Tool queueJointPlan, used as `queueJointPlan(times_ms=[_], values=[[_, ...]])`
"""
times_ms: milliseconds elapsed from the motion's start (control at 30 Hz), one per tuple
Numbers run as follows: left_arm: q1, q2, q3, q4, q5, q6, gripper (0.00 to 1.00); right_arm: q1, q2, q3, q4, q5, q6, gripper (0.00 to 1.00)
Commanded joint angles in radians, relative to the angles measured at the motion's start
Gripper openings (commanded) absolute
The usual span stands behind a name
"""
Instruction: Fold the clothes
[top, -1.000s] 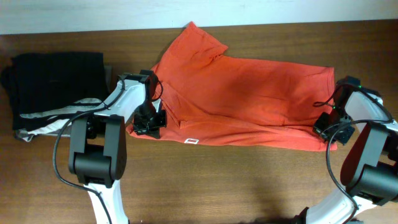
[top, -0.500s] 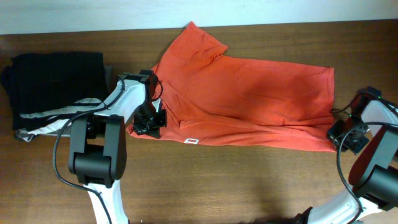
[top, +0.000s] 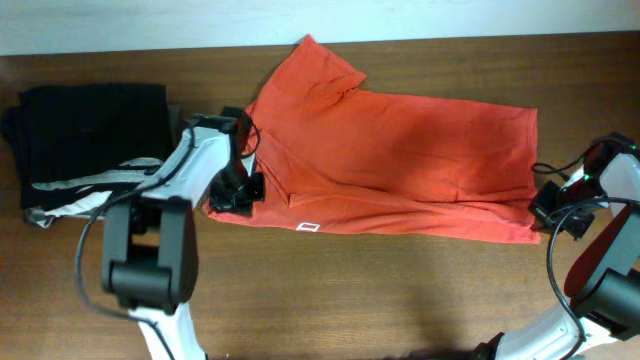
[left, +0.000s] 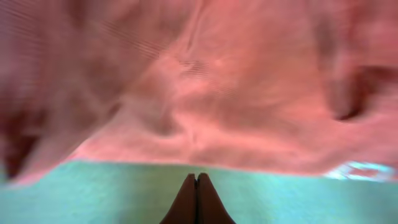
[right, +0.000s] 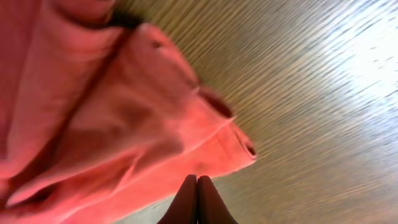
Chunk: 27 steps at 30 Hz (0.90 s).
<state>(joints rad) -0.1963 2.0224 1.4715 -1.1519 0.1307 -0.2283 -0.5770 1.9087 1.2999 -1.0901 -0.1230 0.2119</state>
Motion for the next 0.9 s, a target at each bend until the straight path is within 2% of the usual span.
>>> queueJointPlan(times_ms=[0, 167, 467, 600, 867], values=[[-0.006, -0.119, 0.016, 0.014, -0.016, -0.010, 0.04, 0.018, -0.002, 0.005, -0.018, -0.050, -0.018, 0.04], [-0.006, -0.137, 0.015, 0.062, -0.019, -0.010, 0.04, 0.048, -0.002, -0.026, 0.007, -0.048, -0.018, 0.04], [-0.006, -0.090, 0.014, 0.188, -0.027, -0.010, 0.00, 0.066, -0.002, -0.156, 0.156, 0.008, -0.017, 0.04], [-0.006, -0.047, 0.014, 0.204, -0.073, -0.010, 0.01, 0.065, -0.002, -0.200, 0.208, 0.074, 0.011, 0.04], [-0.006, 0.075, 0.014, 0.193, -0.075, -0.010, 0.01, 0.056, -0.002, -0.215, 0.224, 0.164, 0.033, 0.04]])
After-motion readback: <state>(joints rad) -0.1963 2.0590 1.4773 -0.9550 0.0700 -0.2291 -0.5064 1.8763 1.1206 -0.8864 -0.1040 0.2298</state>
